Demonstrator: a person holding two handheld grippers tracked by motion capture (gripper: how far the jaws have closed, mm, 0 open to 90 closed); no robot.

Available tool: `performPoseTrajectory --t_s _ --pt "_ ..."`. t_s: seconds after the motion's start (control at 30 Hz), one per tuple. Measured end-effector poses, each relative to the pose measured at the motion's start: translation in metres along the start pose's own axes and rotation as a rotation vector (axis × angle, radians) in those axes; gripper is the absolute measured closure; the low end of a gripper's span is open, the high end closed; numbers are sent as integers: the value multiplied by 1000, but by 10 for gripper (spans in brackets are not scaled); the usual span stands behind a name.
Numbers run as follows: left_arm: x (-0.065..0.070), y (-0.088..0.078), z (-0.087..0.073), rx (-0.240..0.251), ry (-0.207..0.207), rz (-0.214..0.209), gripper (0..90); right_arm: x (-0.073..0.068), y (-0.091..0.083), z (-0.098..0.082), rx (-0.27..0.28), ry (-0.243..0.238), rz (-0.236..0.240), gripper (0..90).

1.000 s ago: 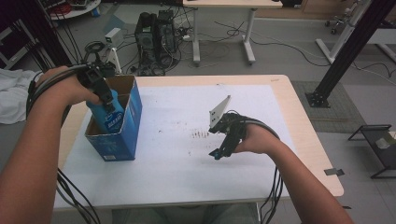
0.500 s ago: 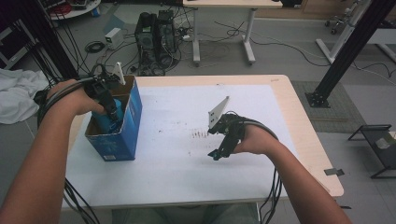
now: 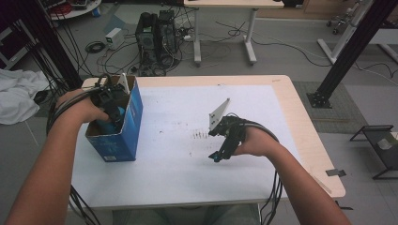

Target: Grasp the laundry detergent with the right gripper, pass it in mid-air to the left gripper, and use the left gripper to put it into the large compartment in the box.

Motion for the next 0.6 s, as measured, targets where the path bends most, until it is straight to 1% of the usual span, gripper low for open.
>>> performPoseTrajectory --t_s 0.03,0.07,0.13,0.17,0.2,0.23,0.27,0.3,0.33,0.37,0.4,0.47,0.5,0.53,0.57,0.6 --pt "-1 -2 -1 -4 21 -12 378 0 0 0 4 5 1 126" --pt "-2 -2 -2 -18 34 -9 378 0 0 0 4 4 2 126" --pt "-1 -1 -2 -9 15 4 378 1 1 -1 1 -1 4 126" --pt "0 -1 -2 -7 16 -5 377 0 1 -1 2 3 4 125" --pt "-1 -2 -4 -24 38 -6 377 0 1 0 1 3 5 126" --pt "-1 -1 -3 -16 37 -6 376 0 1 0 2 2 5 126" --pt "-1 -2 -3 -13 38 -4 375 1 1 1 10 -11 9 126" --pt "0 -1 -2 2 20 -2 375 1 2 1 10 -11 10 126" --pt "0 0 -2 2 25 0 373 0 2 1 5 1 5 126" --pt "1 -1 -2 1 28 2 372 0 2 1 9 -8 9 126" --pt "1 -1 -2 0 32 1 371 0 2 1 1 3 6 126" --pt "1 -1 -2 8 31 5 366 -1 2 1 5 5 6 126" --pt "2 -1 -2 6 31 5 364 0 2 1 6 -1 6 126" --pt "1 -1 -3 2 29 14 344 0 2 2 10 -6 6 126" --pt "1 0 -3 -1 32 9 317 -1 1 1 4 5 5 126" --pt "1 -1 -4 -11 39 12 312 -1 1 1 4 4 4 126"
Point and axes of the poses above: each handheld gripper's, and its own axes: y roughly forward along the jaws, z roughly out of its top, x roughly to its right, the point moved 7 cm from there along y, roughly forward along the jaws, and after that the axes turned 15 degrees about y, right-handed, at the moved point
